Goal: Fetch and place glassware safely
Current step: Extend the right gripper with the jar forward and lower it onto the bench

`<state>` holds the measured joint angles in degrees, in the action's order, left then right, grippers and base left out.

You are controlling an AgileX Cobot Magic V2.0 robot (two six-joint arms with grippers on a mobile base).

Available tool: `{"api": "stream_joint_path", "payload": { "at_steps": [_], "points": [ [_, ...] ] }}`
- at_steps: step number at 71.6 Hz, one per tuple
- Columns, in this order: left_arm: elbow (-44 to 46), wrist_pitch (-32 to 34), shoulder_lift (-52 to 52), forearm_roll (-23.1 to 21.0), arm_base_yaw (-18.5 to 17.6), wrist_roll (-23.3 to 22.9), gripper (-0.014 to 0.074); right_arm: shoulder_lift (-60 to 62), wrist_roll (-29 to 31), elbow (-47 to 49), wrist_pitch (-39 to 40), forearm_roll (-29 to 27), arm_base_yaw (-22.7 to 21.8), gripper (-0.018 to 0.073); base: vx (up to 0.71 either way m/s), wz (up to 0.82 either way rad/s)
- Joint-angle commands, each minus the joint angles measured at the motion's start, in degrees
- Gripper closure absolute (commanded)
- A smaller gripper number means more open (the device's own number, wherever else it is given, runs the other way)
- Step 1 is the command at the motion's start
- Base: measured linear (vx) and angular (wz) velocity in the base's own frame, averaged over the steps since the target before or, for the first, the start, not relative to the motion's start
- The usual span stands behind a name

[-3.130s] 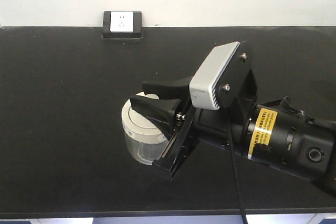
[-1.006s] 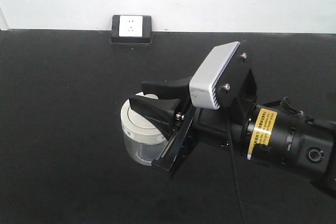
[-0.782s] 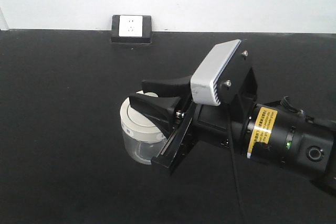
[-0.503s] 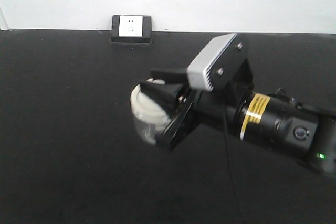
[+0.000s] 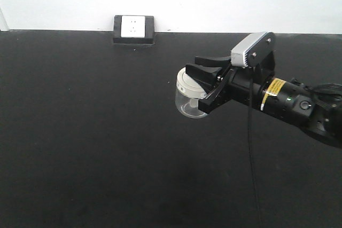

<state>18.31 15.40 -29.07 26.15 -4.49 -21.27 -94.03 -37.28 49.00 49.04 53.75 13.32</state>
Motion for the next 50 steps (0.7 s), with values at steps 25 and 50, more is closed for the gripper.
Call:
{"api": "stream_joint_path", "payload": {
  "at_steps": [25,50],
  "points": [
    [1.7,3.6,-0.3,-0.7,-0.4,-0.5,0.0603,-14.8,6.2,11.8,12.2,1.9,-0.5,0.0559,0.0,0.0],
    [1.7,3.6,-0.3,-0.7,-0.4,-0.5,0.0603,-21.7,10.9,11.8,12.6,0.7,-0.5,0.0559,0.0,0.0]
  ]
}}
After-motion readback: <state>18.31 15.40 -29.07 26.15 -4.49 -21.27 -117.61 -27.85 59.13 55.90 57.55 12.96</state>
